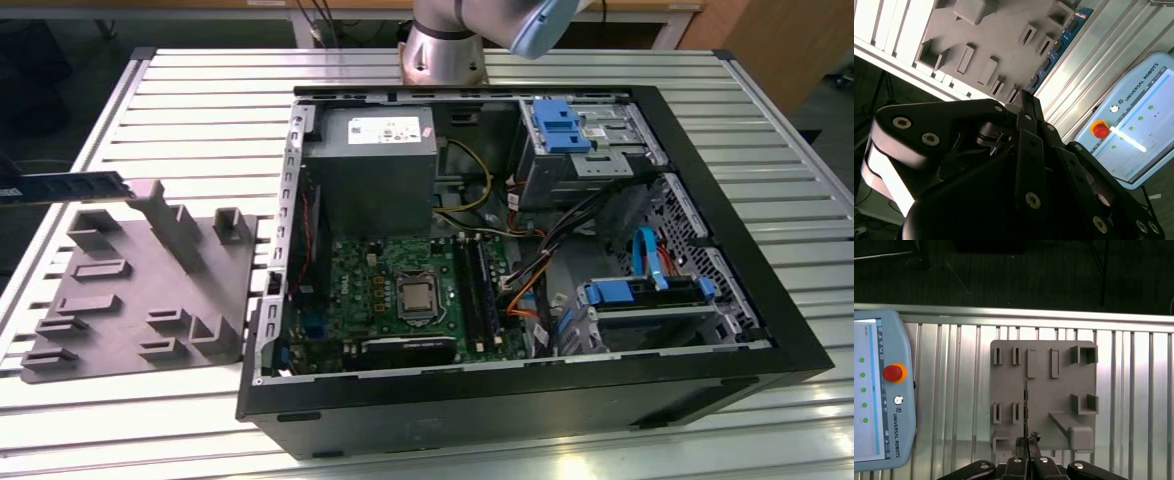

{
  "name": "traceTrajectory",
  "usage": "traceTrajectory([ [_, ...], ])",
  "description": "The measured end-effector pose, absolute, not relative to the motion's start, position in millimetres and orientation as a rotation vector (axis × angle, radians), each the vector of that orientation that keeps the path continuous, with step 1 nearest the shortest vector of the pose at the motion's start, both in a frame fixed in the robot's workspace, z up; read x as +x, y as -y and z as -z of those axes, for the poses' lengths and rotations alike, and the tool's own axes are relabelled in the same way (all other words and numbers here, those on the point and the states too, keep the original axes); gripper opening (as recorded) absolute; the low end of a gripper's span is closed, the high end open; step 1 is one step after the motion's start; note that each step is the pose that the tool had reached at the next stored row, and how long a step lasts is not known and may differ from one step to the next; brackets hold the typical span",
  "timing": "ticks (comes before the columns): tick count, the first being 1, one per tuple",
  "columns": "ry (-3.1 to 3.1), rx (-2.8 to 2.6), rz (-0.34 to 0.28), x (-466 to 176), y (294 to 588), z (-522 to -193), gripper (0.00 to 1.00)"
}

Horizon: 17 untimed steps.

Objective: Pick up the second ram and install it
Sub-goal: 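Pick up the second ram and move it above second insertion slot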

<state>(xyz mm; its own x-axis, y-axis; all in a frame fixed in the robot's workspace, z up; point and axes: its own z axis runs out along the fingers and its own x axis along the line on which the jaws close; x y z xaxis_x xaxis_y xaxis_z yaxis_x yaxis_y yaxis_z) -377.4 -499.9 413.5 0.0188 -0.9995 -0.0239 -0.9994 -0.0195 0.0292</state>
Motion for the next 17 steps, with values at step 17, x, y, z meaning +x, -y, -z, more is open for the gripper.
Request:
traceTrajectory([
  [17, 2.197, 2.239, 0.059, -368.3, 499.8, -413.5, 0.12],
])
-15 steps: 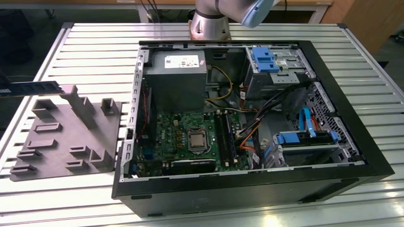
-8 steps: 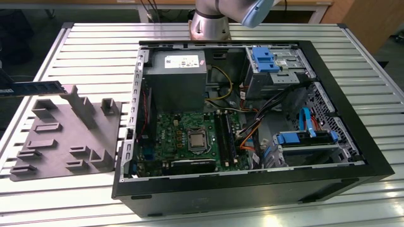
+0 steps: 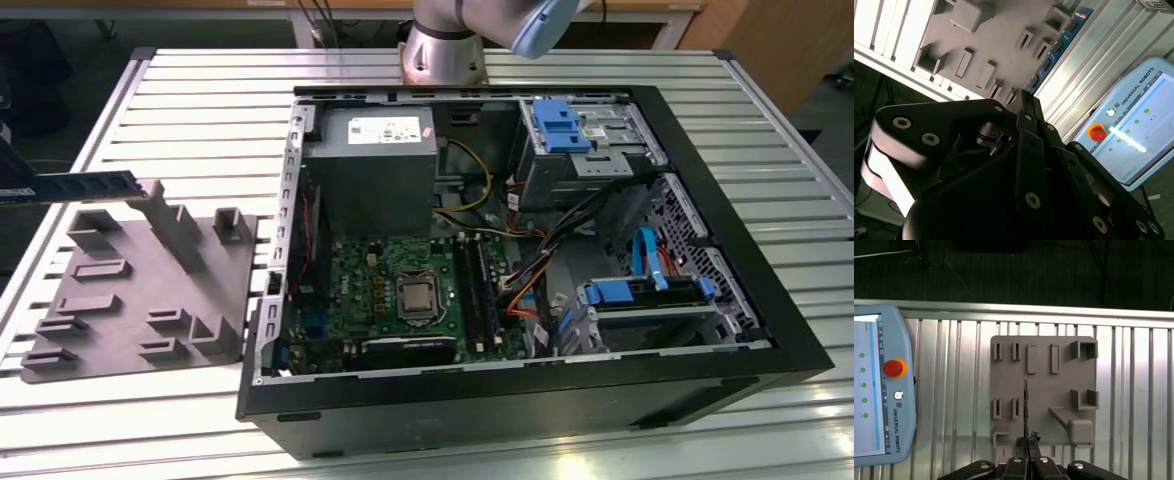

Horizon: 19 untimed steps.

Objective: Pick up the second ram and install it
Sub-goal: 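Pick up the second ram and move it above second insertion slot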

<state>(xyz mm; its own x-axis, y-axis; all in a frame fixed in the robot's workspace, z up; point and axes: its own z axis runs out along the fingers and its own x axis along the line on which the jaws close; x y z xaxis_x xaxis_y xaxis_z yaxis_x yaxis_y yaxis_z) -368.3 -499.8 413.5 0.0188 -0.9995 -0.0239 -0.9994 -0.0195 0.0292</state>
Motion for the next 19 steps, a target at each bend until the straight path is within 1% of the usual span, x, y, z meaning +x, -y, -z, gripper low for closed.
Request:
traceTrajectory([
  [19, 2.197, 2.239, 0.059, -356, 500, -413, 0.12],
])
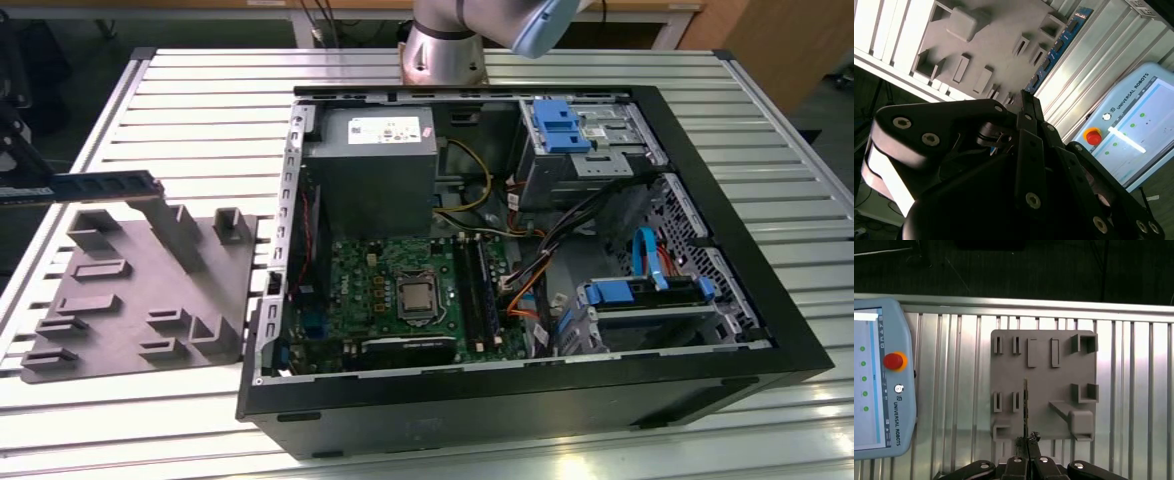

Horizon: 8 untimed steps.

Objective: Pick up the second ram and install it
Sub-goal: 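Pick up the second ram and move it above second insertion slot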

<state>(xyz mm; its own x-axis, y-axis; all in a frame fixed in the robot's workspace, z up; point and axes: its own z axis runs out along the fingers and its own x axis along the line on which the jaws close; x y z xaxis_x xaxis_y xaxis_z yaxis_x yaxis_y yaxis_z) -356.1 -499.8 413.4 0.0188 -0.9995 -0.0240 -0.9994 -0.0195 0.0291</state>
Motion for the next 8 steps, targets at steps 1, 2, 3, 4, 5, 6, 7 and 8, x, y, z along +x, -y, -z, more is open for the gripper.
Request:
traceTrajectory([
  [1, 2.197, 2.239, 0.059, -355.3, 499.8, -413.5, 0.12],
  [2, 2.197, 2.239, 0.059, -354.8, 499.8, -413.5, 0.12],
  [3, 2.197, 2.239, 0.059, -354.5, 499.7, -413.4, 0.12],
  [4, 2.197, 2.239, 0.059, -354.1, 499.7, -413.4, 0.12],
  [5, 2.197, 2.239, 0.059, -353.7, 499.8, -413.4, 0.12],
  [6, 2.197, 2.239, 0.059, -353.4, 499.8, -413.4, 0.12],
  [7, 2.197, 2.239, 0.059, -353.1, 499.8, -413.5, 0.12],
  [8, 2.197, 2.239, 0.059, -352.8, 499.8, -413.5, 0.12],
])
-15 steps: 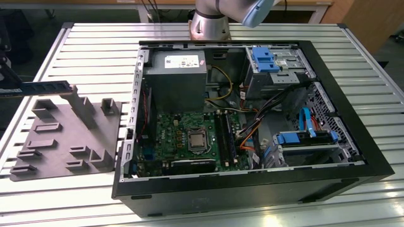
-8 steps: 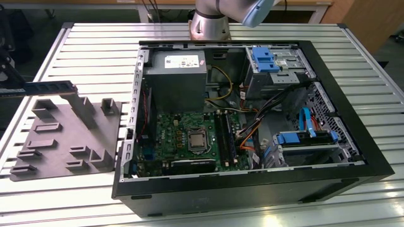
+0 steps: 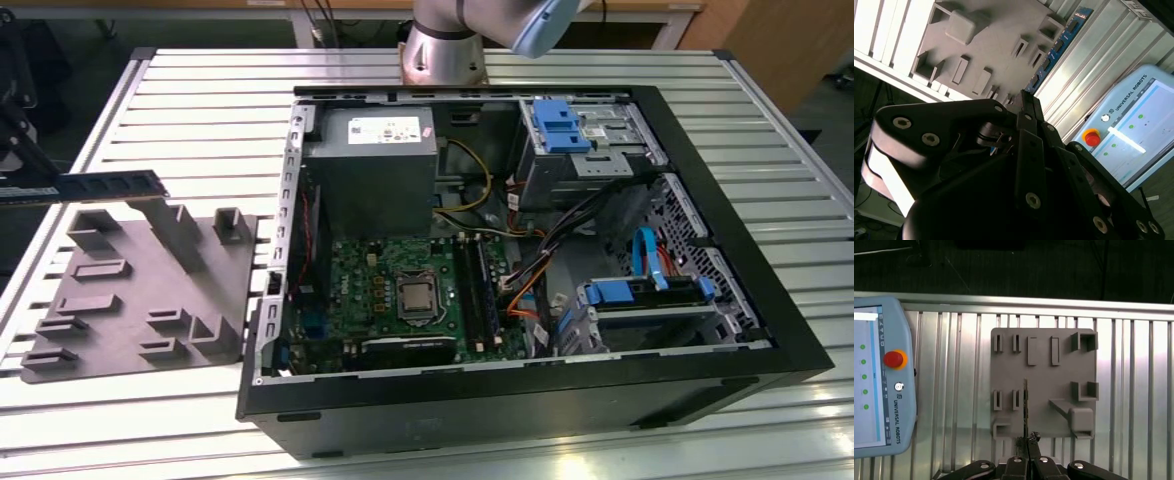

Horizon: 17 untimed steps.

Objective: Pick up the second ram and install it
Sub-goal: 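Pick up the second ram and move it above second insertion slot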

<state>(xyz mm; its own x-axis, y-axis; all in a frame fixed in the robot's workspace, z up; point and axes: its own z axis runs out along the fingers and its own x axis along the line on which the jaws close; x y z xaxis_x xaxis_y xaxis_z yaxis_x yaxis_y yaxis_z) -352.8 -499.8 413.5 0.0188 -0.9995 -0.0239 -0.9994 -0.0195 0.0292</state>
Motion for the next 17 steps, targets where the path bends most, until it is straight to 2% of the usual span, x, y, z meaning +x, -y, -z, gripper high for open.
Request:
traceTrajectory([
  [17, 2.197, 2.239, 0.059, -342.8, 499.6, -413.5, 0.12],
])
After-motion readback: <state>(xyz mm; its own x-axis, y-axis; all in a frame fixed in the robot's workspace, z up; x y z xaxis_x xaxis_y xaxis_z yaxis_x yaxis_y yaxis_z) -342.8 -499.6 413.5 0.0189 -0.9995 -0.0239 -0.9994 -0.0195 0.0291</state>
